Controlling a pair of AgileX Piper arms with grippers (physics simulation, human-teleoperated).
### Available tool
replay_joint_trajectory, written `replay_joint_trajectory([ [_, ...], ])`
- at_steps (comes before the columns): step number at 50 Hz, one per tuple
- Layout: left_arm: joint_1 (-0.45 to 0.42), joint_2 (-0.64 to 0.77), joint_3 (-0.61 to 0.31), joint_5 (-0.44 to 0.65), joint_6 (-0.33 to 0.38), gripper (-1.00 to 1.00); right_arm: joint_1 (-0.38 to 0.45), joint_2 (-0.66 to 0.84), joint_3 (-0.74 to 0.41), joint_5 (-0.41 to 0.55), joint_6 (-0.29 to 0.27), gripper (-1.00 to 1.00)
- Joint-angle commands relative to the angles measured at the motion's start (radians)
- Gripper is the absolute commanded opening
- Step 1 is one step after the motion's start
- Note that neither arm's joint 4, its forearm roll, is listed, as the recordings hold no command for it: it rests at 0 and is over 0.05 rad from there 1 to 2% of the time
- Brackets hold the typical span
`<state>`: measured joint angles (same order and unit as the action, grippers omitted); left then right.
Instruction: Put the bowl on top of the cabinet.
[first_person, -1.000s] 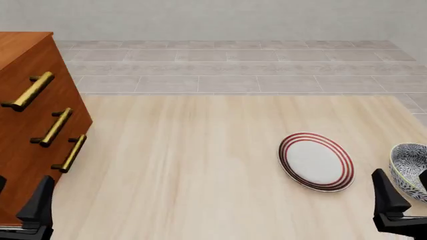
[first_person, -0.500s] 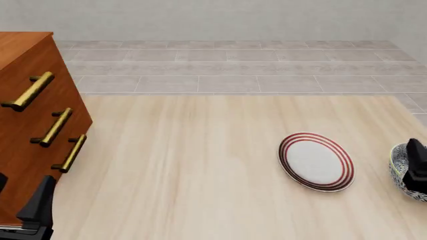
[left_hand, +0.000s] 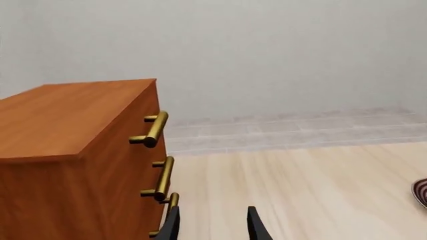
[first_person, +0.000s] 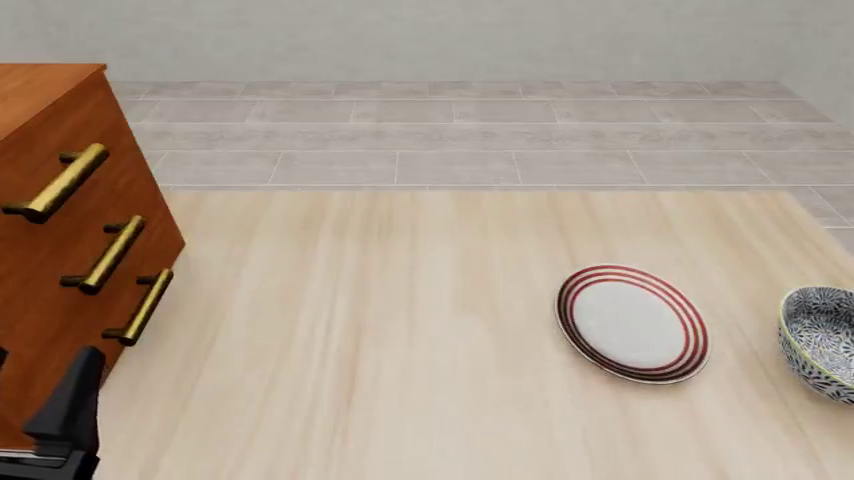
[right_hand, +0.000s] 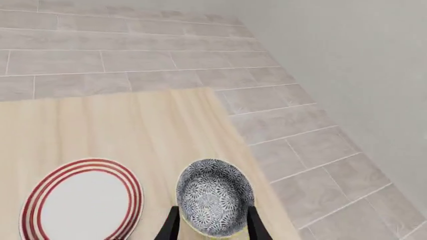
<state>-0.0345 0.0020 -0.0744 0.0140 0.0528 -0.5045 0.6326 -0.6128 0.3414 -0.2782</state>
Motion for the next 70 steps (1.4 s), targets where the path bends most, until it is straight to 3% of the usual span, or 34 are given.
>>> replay_joint_trajectory([
  [1, 0.004, -0.002, -0.02, 0.014, -0.012, 1.0, -0.104, 0.118, -0.058, 0.001, -0.047, 1.0],
  [13, -0.008, -0.002, -0.026, 0.022, -0.014, 1.0, -0.175, 0.233, -0.102, -0.001, -0.105, 1.0],
  [31, -0.027, -0.002, -0.026, 0.022, -0.02, 1.0, -0.239, 0.525, -0.131, -0.134, -0.121, 1.0],
  [44, -0.025, -0.002, -0.003, 0.011, -0.024, 1.0, -0.283, 0.71, -0.202, -0.192, -0.174, 1.0],
  [70, -0.021, -0.001, 0.017, 0.002, -0.025, 1.0, -0.272, 0.909, -0.204, -0.263, -0.168, 1.0],
])
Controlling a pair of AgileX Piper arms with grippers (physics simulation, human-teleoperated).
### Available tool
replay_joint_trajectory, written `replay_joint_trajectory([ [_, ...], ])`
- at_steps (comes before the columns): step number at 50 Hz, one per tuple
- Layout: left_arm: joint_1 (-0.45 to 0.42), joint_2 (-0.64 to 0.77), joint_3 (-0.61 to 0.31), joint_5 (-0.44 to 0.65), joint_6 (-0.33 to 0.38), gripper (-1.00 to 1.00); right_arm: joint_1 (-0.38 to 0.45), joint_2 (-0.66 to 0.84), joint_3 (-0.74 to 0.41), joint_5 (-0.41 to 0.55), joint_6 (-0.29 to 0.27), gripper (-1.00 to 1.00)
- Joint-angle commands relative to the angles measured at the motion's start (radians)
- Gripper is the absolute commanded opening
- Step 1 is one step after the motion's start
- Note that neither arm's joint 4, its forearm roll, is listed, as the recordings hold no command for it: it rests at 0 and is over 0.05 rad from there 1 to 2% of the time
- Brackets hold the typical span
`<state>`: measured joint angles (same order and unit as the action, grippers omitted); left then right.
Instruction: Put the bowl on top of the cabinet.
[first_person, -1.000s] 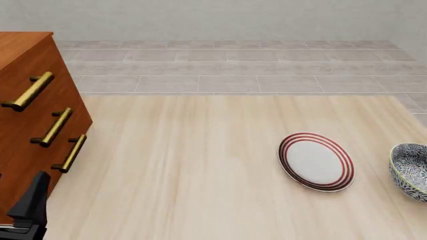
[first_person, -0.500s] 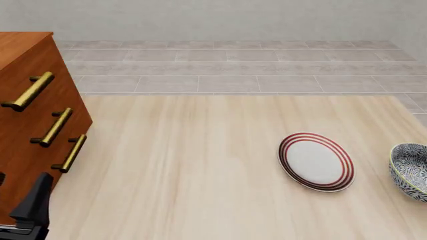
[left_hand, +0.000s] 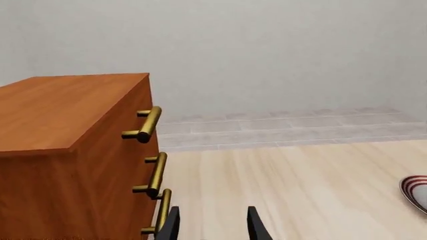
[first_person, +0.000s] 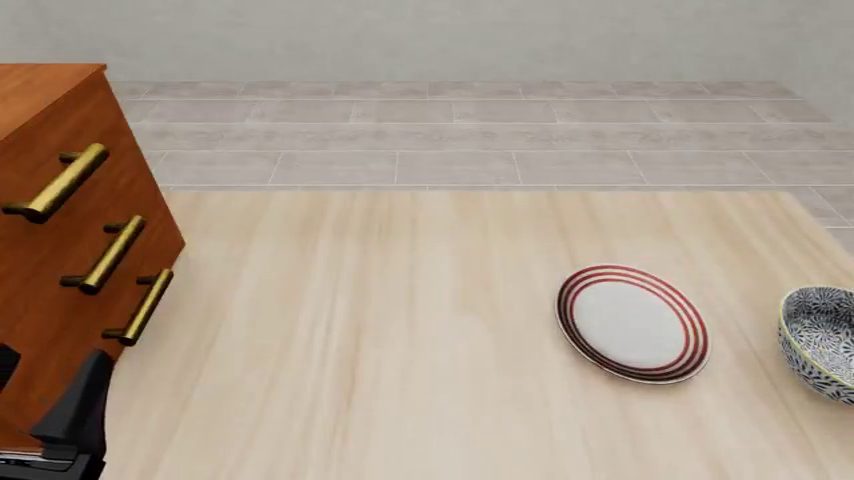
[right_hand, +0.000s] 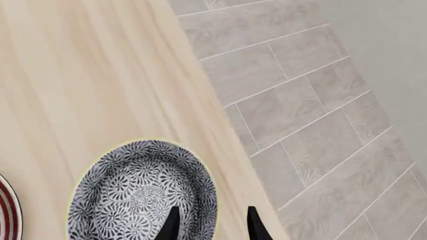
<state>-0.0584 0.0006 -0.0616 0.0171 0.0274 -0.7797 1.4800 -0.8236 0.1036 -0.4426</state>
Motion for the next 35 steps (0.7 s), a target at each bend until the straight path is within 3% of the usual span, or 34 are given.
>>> replay_joint_trajectory([
  [1, 0.002, 0.0, 0.004, -0.002, 0.001, 1.0, 0.003, 0.062, 0.009, -0.024, -0.006, 1.0],
  [35, 0.002, 0.0, 0.012, -0.007, -0.001, 1.0, -0.034, 0.235, 0.004, -0.104, -0.033, 1.0],
])
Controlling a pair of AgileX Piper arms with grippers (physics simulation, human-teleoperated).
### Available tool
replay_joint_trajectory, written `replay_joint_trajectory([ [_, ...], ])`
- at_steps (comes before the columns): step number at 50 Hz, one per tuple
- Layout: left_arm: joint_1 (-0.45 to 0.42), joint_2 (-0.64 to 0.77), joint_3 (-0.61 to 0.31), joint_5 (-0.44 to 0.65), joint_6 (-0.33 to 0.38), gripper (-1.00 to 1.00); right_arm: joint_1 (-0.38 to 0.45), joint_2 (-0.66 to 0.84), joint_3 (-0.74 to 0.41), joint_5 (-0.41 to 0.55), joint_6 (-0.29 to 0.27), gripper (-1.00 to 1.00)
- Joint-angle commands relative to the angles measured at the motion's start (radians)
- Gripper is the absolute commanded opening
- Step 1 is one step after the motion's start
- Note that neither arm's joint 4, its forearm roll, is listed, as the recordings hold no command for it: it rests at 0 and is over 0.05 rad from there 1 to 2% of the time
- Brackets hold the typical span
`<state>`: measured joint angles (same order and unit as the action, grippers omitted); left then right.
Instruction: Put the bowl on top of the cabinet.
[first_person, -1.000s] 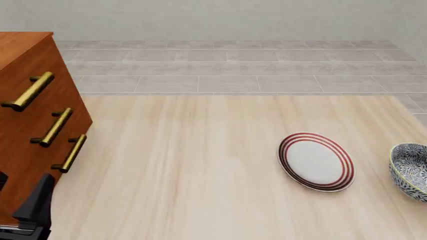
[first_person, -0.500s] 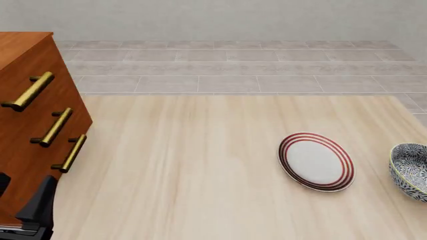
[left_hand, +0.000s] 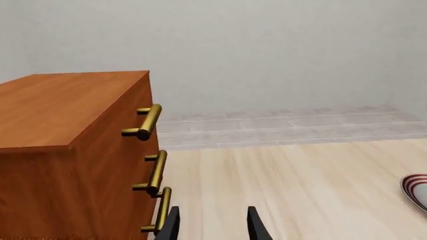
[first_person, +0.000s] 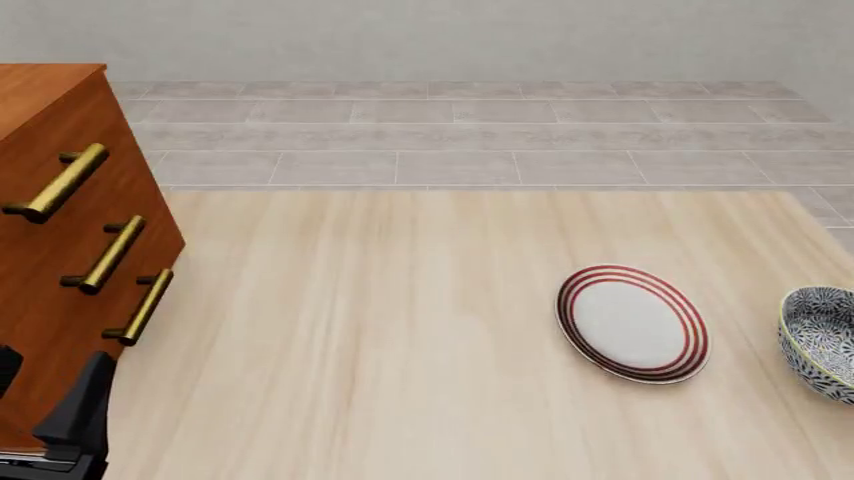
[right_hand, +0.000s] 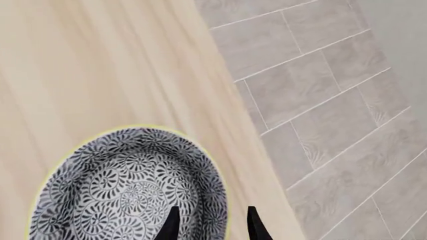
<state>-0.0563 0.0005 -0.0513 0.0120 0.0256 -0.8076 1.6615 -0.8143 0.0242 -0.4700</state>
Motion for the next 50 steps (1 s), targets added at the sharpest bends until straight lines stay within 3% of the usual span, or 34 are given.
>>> replay_joint_trajectory([
  [1, 0.001, 0.0, 0.001, -0.001, 0.0, 1.0, -0.007, 0.061, -0.006, -0.028, -0.004, 1.0],
  [27, -0.001, 0.0, 0.007, -0.001, 0.003, 1.0, -0.01, 0.155, -0.015, -0.075, -0.004, 1.0],
  [28, -0.001, 0.0, 0.006, -0.001, 0.005, 1.0, -0.007, 0.15, -0.014, -0.068, 0.0, -1.0],
  [37, -0.007, 0.001, 0.01, -0.004, 0.003, 1.0, 0.005, 0.11, -0.003, -0.049, 0.007, -1.0],
  [50, -0.009, 0.001, 0.018, -0.01, 0.0, 1.0, 0.059, -0.03, 0.028, 0.01, 0.059, -1.0],
])
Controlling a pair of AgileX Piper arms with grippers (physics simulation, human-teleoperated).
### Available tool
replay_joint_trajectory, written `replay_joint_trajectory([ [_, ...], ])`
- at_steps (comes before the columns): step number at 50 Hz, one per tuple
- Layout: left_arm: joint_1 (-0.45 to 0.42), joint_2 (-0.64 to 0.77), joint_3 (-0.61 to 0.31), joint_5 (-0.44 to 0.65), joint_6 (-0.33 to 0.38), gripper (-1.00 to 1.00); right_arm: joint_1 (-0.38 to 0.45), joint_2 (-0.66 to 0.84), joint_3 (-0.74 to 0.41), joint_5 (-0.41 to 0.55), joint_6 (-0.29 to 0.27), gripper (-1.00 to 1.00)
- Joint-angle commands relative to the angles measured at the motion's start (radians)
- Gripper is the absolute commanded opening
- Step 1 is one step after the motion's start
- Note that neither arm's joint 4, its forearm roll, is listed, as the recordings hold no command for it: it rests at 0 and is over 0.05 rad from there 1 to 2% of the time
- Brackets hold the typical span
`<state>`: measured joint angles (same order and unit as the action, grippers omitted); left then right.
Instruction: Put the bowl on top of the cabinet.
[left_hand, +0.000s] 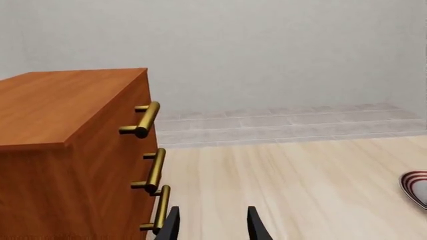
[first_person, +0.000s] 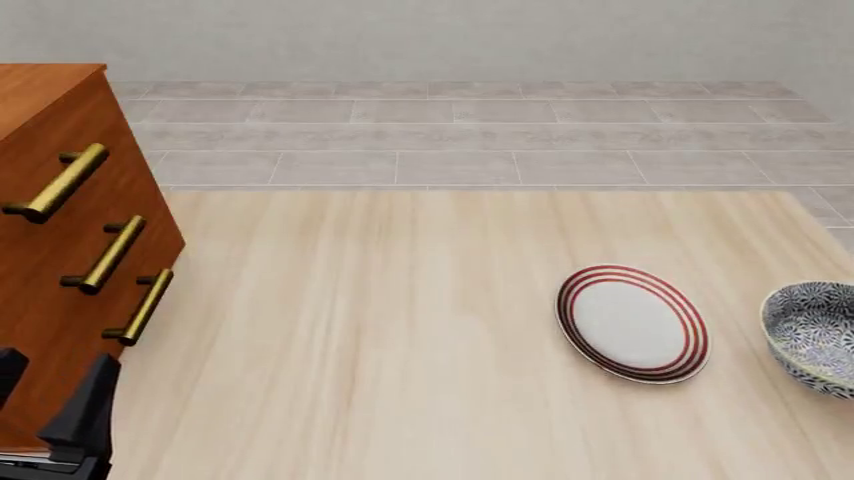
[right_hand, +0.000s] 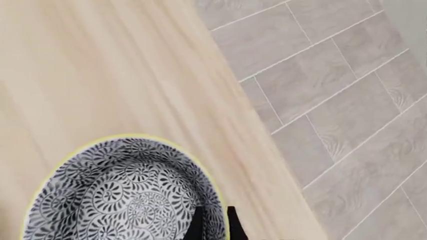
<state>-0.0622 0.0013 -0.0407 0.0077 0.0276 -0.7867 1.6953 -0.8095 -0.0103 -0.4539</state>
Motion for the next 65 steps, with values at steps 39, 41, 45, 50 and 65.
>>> replay_joint_trajectory([
  [39, -0.004, -0.001, -0.004, -0.003, -0.032, 1.0, 0.151, -0.548, -0.014, 0.247, 0.168, -1.0],
  [41, -0.005, -0.001, -0.005, -0.003, -0.032, 1.0, 0.166, -0.569, -0.018, 0.255, 0.186, -1.0],
  [45, -0.023, -0.001, -0.012, -0.005, -0.035, 1.0, 0.201, -0.599, -0.013, 0.266, 0.201, -1.0],
  [50, -0.031, -0.001, -0.021, 0.001, -0.033, 1.0, 0.237, -0.622, 0.005, 0.269, 0.208, -1.0],
  [65, -0.042, -0.001, -0.039, 0.017, -0.032, 1.0, 0.318, -0.655, 0.034, 0.261, 0.228, -1.0],
])
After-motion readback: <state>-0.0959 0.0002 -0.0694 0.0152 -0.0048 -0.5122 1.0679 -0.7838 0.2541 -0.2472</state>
